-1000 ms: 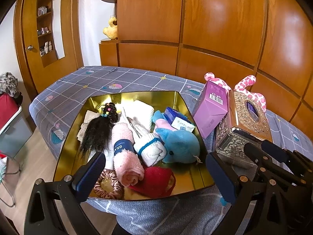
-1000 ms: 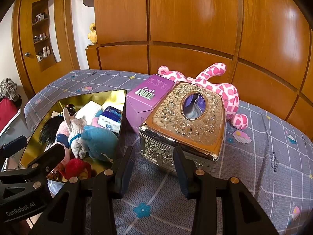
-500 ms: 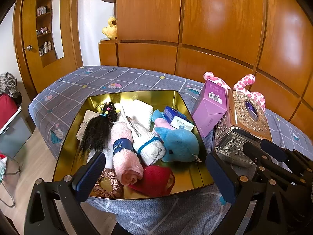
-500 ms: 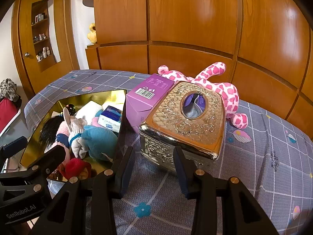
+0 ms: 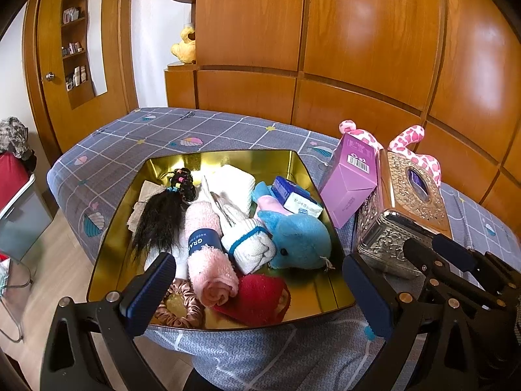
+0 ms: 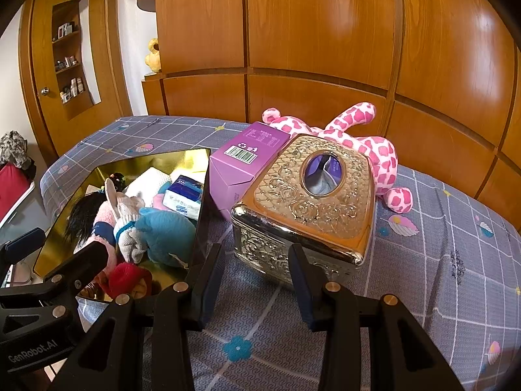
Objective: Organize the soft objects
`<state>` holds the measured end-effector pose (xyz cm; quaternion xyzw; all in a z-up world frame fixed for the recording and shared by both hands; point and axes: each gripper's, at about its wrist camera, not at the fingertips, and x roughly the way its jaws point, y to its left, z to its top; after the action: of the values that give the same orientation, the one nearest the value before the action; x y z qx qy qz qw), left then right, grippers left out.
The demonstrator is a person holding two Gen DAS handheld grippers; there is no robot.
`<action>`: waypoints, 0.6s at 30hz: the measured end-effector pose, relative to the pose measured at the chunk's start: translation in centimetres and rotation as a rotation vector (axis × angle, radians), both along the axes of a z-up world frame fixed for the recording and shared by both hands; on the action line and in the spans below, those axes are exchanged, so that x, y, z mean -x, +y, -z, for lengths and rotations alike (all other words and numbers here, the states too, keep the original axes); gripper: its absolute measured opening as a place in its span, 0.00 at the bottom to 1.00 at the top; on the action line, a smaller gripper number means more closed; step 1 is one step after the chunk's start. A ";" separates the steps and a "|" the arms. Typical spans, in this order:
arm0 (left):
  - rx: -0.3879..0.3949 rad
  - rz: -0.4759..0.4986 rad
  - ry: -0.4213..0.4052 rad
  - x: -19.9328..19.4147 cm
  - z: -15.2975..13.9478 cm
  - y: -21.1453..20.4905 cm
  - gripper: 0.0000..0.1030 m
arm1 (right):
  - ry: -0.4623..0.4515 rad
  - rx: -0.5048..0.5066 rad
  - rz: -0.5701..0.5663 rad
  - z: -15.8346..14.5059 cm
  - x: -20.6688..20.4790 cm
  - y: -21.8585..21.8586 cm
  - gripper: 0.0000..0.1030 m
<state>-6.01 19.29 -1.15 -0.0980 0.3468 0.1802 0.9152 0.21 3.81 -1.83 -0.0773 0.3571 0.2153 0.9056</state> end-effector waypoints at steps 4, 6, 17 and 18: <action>-0.003 0.001 0.000 0.0 0.0 0.0 1.00 | 0.000 0.000 0.000 0.0 0.0 0.0 0.39; -0.004 0.001 0.000 0.0 0.0 -0.1 1.00 | 0.001 0.000 0.000 0.0 0.0 0.0 0.39; -0.017 0.002 -0.006 0.1 -0.1 -0.1 1.00 | 0.001 0.000 0.004 0.2 0.0 0.0 0.39; -0.021 0.003 -0.013 0.2 -0.1 -0.2 1.00 | 0.001 0.001 0.005 0.2 0.1 0.0 0.39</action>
<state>-6.17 19.11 -1.02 -0.0892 0.3390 0.1819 0.9187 0.15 3.81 -2.04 -0.0766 0.3578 0.2130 0.9059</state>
